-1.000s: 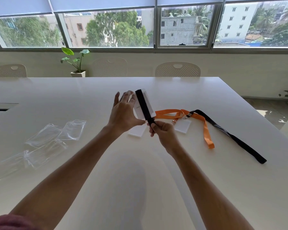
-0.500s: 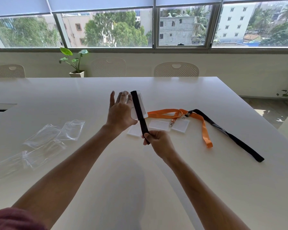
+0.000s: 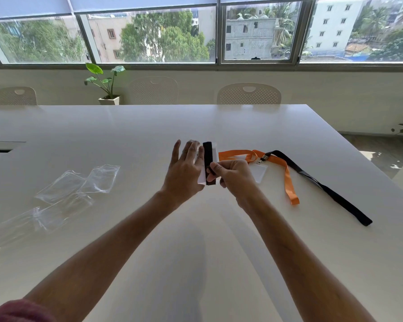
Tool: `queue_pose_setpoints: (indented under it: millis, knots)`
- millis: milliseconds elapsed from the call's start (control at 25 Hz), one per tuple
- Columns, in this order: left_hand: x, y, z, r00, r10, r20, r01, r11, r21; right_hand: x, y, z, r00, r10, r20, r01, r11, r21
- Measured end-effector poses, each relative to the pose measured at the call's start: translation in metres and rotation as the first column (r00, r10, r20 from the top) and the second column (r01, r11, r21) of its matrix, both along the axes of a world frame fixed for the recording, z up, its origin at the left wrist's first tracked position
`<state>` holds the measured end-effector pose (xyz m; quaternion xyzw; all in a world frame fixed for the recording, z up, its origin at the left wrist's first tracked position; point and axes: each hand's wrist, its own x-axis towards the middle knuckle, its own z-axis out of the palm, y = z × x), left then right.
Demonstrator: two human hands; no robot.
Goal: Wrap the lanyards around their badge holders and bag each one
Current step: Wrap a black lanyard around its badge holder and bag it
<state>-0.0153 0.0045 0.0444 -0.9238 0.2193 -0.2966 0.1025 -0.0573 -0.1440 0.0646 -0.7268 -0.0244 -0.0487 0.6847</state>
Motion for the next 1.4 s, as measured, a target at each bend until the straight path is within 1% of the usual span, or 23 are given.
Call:
queue_pose_setpoints:
  millis: [120,280,360,440,520,560,640,680,720,760,880,960,1120,1280,1400]
  knots:
    - [-0.007,-0.004,-0.006,0.999,-0.050,-0.010,0.050,0.998,-0.022,0.006,-0.003,-0.005,0.999,-0.052,-0.009,0.053,0.998,0.043]
    - [-0.010,-0.006,-0.013,0.995,-0.099,-0.011,0.099,0.994,-0.044,0.013,-0.003,-0.016,0.995,-0.098,0.035,0.099,0.995,-0.016]
    - [-0.013,-0.006,-0.016,0.994,-0.107,-0.027,0.106,0.994,-0.030,0.017,-0.004,-0.019,0.990,-0.112,0.090,0.118,0.991,-0.065]
    - [-0.015,-0.004,-0.020,0.993,-0.111,-0.039,0.110,0.994,-0.024,0.021,-0.006,-0.021,0.974,-0.136,0.183,0.172,0.965,-0.197]
    - [-0.017,0.000,-0.024,0.993,-0.106,-0.052,0.105,0.994,-0.022,0.023,-0.006,-0.023,0.942,-0.137,0.308,0.255,0.886,-0.387]
    - [-0.017,0.001,-0.025,0.993,-0.106,-0.055,0.105,0.994,-0.027,0.024,-0.006,-0.025,0.915,-0.115,0.388,0.308,0.821,-0.482]
    - [-0.017,0.002,-0.026,0.992,-0.107,-0.059,0.105,0.994,-0.034,0.026,-0.007,-0.028,0.832,-0.029,0.553,0.442,0.639,-0.630]
    - [-0.018,0.003,-0.026,0.992,-0.108,-0.062,0.106,0.994,-0.034,0.027,-0.007,-0.030,0.792,0.015,0.610,0.501,0.556,-0.663]
    - [-0.018,0.004,-0.027,0.992,-0.112,-0.064,0.110,0.993,-0.033,0.028,-0.008,-0.031,0.766,0.044,0.642,0.542,0.494,-0.680]
    - [-0.019,0.004,-0.027,0.991,-0.115,-0.062,0.114,0.993,-0.029,0.029,-0.009,-0.031,0.759,0.059,0.649,0.557,0.457,-0.693]
    - [-0.018,0.013,-0.029,0.993,-0.095,-0.065,0.095,0.996,-0.004,0.038,-0.004,-0.026,0.803,0.085,0.590,0.495,0.457,-0.739]
    - [-0.017,0.017,-0.032,0.993,-0.103,-0.065,0.104,0.995,0.012,0.042,-0.006,-0.022,0.834,0.099,0.543,0.455,0.434,-0.778]
    - [-0.016,0.026,-0.039,0.991,-0.094,-0.090,0.097,0.995,0.022,0.051,-0.001,-0.016,0.876,0.193,0.442,0.332,0.424,-0.843]
    - [-0.017,0.038,-0.046,0.990,-0.074,-0.116,0.078,0.996,0.033,0.059,0.010,-0.015,0.919,0.261,0.295,0.152,0.457,-0.877]
    - [-0.018,0.051,-0.052,0.991,-0.053,-0.124,0.060,0.997,0.051,0.064,0.021,-0.017,0.933,0.273,0.234,0.081,0.473,-0.877]
